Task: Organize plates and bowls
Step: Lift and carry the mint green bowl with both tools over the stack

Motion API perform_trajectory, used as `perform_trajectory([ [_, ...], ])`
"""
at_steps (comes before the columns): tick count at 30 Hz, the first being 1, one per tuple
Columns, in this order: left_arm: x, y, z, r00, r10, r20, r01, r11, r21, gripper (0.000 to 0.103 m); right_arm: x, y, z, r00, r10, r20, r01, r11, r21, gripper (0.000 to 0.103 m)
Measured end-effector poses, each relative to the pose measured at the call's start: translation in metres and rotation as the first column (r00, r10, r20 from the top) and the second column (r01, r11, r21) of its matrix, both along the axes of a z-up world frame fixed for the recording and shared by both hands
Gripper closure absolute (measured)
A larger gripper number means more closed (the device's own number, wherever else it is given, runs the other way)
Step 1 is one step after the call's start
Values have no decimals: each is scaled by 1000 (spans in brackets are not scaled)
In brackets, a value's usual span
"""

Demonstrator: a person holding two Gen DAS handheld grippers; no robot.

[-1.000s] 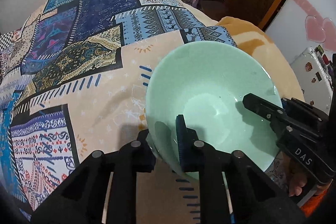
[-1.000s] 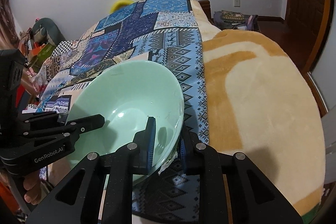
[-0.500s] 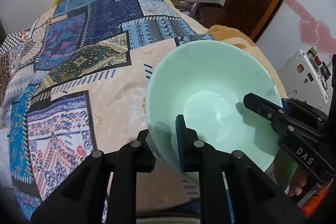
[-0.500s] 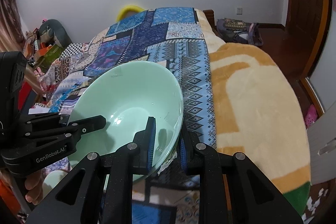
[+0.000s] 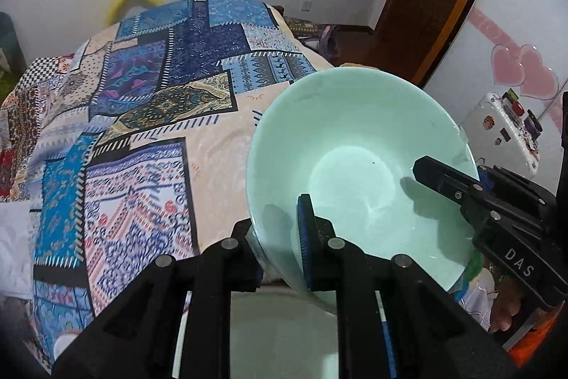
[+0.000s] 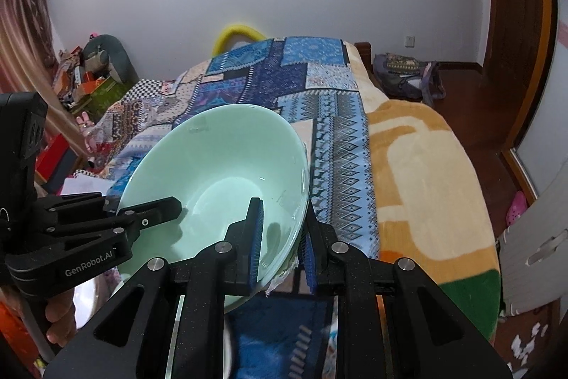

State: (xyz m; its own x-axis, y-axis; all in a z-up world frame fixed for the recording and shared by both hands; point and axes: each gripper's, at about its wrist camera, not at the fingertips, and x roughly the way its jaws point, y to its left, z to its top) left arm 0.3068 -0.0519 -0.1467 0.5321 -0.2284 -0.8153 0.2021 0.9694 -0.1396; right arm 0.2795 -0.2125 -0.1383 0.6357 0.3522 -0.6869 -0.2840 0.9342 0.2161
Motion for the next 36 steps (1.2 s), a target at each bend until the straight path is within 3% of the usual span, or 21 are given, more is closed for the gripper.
perform_trajectory([
  [14, -76, 39, 21, 997, 70, 42, -69, 997, -16, 87, -47, 38, 12, 997, 67, 33, -67, 998, -5, 85],
  [36, -156, 150, 10, 967, 250, 52, -251, 968, 13, 87, -83, 146, -11, 964, 266, 1, -266, 964, 20, 85],
])
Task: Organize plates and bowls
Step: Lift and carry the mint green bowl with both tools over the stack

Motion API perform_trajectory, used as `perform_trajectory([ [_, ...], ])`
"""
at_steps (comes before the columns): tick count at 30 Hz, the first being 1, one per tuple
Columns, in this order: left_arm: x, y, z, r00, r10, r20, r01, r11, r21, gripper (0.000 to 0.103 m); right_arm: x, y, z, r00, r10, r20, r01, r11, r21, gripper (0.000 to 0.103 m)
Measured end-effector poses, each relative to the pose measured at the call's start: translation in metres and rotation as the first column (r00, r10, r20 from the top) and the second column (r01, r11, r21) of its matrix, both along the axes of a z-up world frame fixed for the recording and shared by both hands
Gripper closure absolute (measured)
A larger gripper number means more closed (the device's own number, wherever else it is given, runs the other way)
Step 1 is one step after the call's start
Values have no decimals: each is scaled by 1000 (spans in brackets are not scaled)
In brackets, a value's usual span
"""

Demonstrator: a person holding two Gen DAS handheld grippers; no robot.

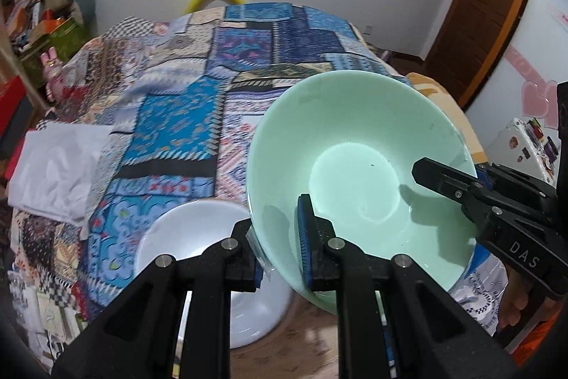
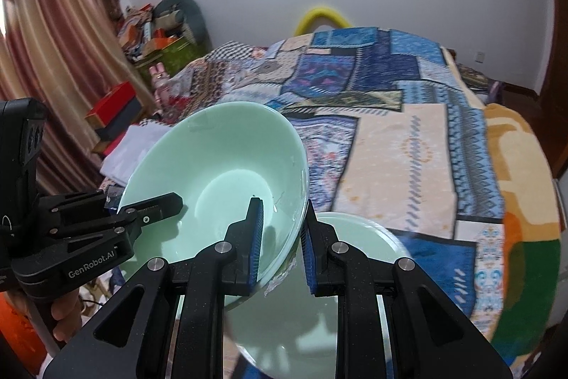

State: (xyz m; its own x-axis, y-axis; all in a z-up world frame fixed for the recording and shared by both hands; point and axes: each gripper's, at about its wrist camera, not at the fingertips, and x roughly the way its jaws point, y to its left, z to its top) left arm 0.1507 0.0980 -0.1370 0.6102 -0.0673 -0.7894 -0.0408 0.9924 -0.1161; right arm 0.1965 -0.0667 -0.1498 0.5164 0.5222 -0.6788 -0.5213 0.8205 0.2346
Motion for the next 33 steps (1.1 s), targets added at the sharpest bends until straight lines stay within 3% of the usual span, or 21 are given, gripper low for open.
perform_trajectory([
  [17, -35, 72, -41, 989, 122, -82, -123, 992, -15, 87, -19, 64, -35, 988, 119, -99, -120, 993, -3, 85],
  [33, -40, 90, -75, 976, 146, -161, -152, 988, -22, 87, -23, 85, -60, 973, 156, -172, -165, 985, -41, 85],
])
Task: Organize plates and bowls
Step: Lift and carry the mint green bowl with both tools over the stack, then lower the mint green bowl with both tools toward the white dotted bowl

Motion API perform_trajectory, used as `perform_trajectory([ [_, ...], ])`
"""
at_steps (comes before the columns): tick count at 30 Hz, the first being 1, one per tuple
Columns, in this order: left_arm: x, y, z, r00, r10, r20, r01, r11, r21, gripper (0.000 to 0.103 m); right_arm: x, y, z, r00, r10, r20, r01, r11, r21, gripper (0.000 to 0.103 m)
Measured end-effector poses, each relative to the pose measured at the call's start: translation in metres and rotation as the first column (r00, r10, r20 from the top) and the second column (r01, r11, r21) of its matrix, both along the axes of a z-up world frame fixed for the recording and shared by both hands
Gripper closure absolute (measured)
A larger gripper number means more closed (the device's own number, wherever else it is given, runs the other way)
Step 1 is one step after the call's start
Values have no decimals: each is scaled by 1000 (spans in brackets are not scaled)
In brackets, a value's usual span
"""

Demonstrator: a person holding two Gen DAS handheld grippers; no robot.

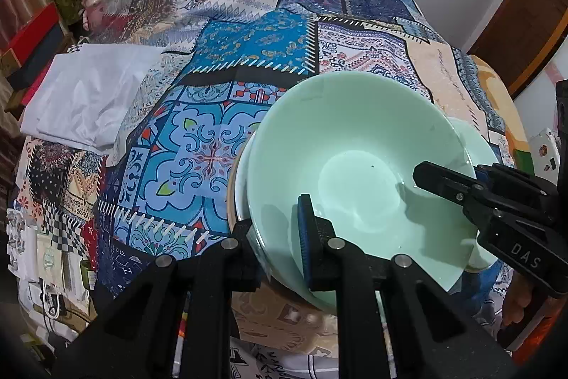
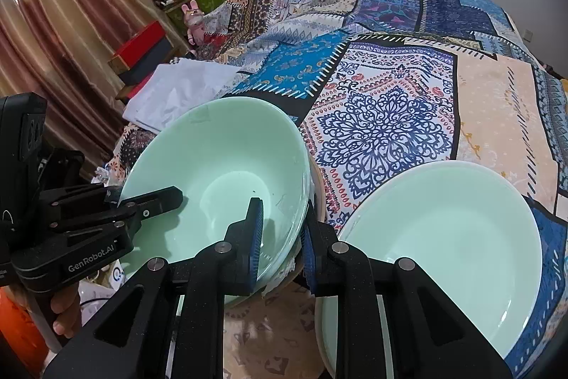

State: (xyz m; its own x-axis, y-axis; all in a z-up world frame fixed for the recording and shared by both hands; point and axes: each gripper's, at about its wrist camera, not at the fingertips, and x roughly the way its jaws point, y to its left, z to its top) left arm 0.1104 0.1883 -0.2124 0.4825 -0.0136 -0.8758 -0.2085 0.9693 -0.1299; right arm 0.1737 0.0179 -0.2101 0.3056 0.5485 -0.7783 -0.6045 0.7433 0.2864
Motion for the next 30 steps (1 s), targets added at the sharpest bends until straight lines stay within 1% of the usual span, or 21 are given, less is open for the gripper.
perform_trajectory([
  [8, 1, 1, -3, 1000, -5, -2, 5, 1000, 4, 87, 2, 3, -4, 1000, 13, -18, -14, 1000, -21, 84],
  [12, 1, 0, -3, 1000, -8, -2, 8, 1000, 23, 87, 2, 4, -4, 999, 26, -18, -27, 999, -39, 82],
  [19, 2, -1, 0, 1000, -8, -7, 8, 1000, 23, 87, 3, 0, -2, 999, 34, -11, -34, 998, -44, 81],
  [23, 2, 3, 3, 1000, 9, -6, -9, 1000, -2, 87, 4, -7, 4, 1000, 29, 0, -29, 999, -30, 81],
  [25, 1, 3, 6, 1000, 10, -1, -10, 1000, 5, 87, 3, -7, 2, 999, 34, 2, -34, 999, -35, 81],
  [30, 1, -4, 11, 1000, -2, -11, 3, 998, 57, 85, 0, -8, -1, 999, 40, 5, -40, 998, -38, 81],
])
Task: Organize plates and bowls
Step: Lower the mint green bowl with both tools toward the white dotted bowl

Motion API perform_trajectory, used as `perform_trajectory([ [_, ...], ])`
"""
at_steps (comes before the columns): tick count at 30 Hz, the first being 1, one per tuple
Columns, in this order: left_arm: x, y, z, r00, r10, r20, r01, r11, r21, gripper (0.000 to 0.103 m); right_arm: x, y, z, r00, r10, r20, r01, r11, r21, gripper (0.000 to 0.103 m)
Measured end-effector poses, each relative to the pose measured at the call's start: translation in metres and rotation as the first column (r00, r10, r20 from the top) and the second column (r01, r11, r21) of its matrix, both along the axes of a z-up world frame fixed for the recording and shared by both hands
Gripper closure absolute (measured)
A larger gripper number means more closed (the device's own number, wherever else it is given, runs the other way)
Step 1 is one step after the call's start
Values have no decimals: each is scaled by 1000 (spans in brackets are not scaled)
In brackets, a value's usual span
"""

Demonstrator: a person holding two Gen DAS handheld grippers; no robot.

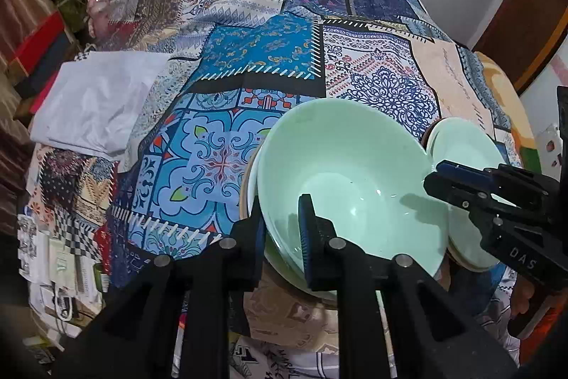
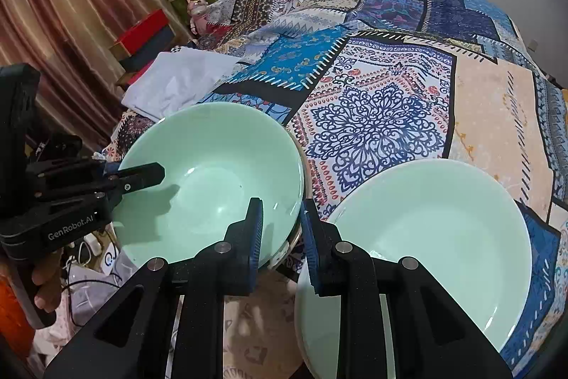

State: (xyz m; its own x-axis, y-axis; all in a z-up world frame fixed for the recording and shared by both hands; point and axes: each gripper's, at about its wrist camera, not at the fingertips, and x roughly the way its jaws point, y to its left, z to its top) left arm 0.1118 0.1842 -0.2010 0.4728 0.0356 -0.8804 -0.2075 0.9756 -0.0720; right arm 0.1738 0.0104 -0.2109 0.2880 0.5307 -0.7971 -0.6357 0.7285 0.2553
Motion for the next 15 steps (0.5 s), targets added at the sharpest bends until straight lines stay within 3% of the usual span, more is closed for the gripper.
perform_trajectory([
  [6, -9, 6, 16, 999, 7, 51, -8, 1000, 12, 62, -1, -4, 4, 1000, 5, 19, -5, 1000, -4, 80],
  [15, -17, 24, -3, 999, 43, 7, -43, 999, -22, 60, 7, -4, 0, 1000, -16, 20, 16, 1000, -8, 71],
])
